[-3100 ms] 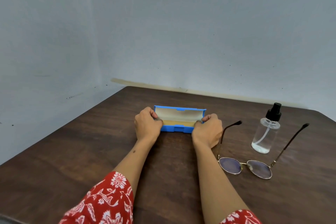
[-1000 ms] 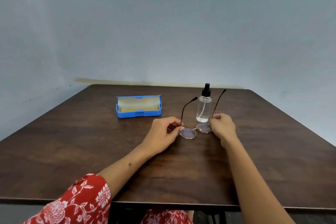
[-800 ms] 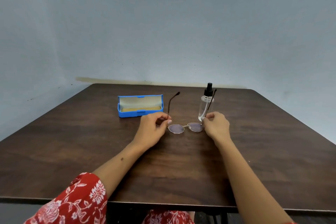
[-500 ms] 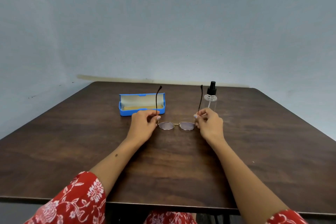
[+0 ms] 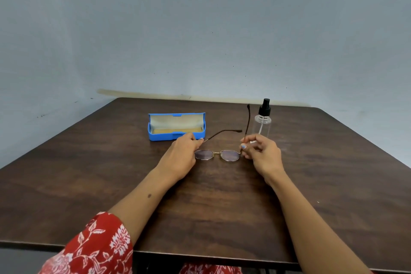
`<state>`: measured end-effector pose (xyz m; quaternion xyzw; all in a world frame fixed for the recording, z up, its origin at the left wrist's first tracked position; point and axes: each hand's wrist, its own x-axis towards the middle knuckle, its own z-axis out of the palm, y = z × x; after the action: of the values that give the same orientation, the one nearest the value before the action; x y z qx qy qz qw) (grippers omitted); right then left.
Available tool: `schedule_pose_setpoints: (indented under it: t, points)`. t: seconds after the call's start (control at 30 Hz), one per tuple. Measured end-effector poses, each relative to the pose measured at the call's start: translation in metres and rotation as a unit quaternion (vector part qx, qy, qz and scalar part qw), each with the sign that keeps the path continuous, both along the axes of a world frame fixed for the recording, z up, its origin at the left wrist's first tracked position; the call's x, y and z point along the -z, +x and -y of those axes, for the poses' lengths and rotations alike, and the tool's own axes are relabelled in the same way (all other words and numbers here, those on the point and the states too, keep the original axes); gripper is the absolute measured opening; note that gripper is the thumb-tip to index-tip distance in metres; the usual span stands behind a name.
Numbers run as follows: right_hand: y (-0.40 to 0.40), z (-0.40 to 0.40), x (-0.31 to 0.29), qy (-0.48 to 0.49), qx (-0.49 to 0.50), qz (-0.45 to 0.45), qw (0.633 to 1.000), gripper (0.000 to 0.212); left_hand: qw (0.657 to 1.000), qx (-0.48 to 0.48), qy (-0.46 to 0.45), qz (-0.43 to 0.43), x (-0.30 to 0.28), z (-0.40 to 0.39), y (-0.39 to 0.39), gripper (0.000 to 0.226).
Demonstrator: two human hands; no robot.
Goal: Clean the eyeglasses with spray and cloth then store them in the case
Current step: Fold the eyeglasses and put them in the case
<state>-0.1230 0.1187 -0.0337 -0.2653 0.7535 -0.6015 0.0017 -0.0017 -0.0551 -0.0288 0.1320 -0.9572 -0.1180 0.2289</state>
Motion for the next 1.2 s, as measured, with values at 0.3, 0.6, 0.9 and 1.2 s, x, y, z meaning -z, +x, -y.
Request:
schedule_pose_setpoints:
  t: [0.3,0.6,0.9,1.2]
  points:
    - [0.000,-0.003,-0.001,0.031,-0.030,-0.026,0.999,0.015,0.999,0.005,0.034,-0.005,-0.004,0.003,0.006,0.031]
    - [0.005,0.005,0.004,0.156,-0.016,-0.199,0.967,0.023,0.979,0.004,0.190,-0.080,-0.004,0.011,0.012,0.027]
    - [0.007,0.005,0.005,0.173,-0.018,-0.193,0.966,0.029,0.965,0.006,0.254,-0.068,-0.008,0.015,0.019,0.014]
    - [0.010,0.003,-0.007,-0.024,-0.052,0.036,0.998,0.021,0.889,-0.017,0.439,-0.127,-0.010,0.022,0.016,0.006]
